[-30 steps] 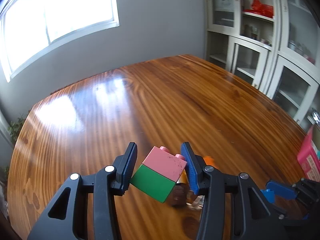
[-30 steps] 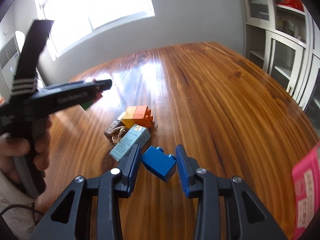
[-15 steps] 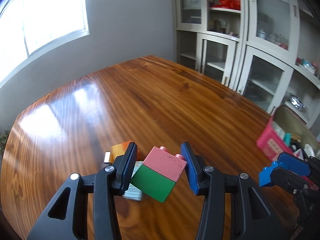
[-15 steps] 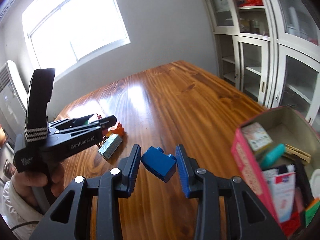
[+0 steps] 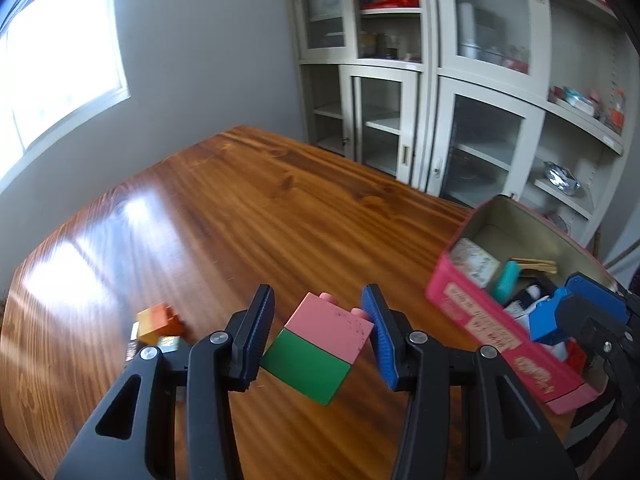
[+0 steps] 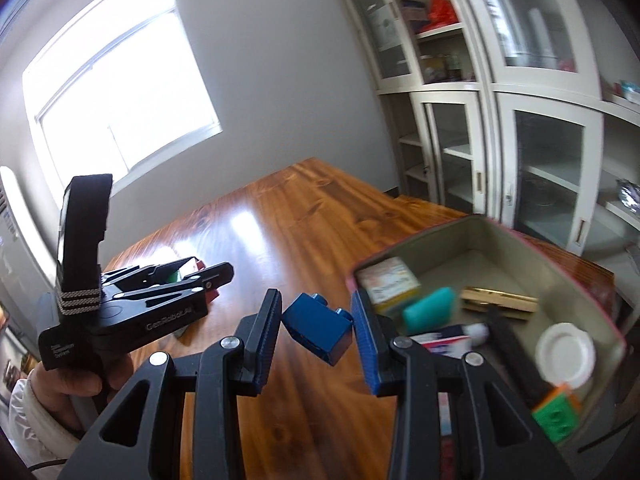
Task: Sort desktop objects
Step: 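Carry the green-pink brick in the left tool while the right tool carries the blue brick to the tin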
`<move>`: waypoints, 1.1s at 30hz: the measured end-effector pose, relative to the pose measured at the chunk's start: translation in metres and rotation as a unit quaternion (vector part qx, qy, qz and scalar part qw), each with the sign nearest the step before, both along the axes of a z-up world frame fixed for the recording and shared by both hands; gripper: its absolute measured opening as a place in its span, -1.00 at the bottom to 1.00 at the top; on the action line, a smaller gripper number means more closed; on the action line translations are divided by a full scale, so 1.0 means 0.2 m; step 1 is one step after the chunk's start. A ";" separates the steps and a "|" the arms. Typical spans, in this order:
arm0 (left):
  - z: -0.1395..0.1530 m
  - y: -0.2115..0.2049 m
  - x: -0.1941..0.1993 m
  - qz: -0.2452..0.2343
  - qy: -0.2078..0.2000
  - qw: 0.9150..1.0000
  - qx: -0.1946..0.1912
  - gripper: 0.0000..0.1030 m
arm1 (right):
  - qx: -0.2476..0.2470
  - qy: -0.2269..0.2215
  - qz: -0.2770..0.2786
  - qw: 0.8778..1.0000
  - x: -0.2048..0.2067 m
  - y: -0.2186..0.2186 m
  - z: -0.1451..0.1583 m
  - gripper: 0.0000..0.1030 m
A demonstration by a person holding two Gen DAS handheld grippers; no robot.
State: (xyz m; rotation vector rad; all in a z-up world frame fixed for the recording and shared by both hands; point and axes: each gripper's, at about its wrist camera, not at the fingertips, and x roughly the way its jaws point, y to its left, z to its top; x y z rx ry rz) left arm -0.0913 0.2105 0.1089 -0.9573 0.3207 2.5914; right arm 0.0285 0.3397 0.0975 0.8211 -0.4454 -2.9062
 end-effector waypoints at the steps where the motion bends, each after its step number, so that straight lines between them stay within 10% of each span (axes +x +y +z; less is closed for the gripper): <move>1: 0.00 0.03 0.01 -0.005 0.001 1.000 -0.001 -0.04 | -0.002 0.000 -0.007 1.000 0.01 0.03 0.00 -0.22; 33: -0.04 0.72 0.13 -0.111 -0.009 0.993 -0.026 -0.04 | 0.008 -0.049 -0.091 0.995 0.10 0.47 -0.17 -0.21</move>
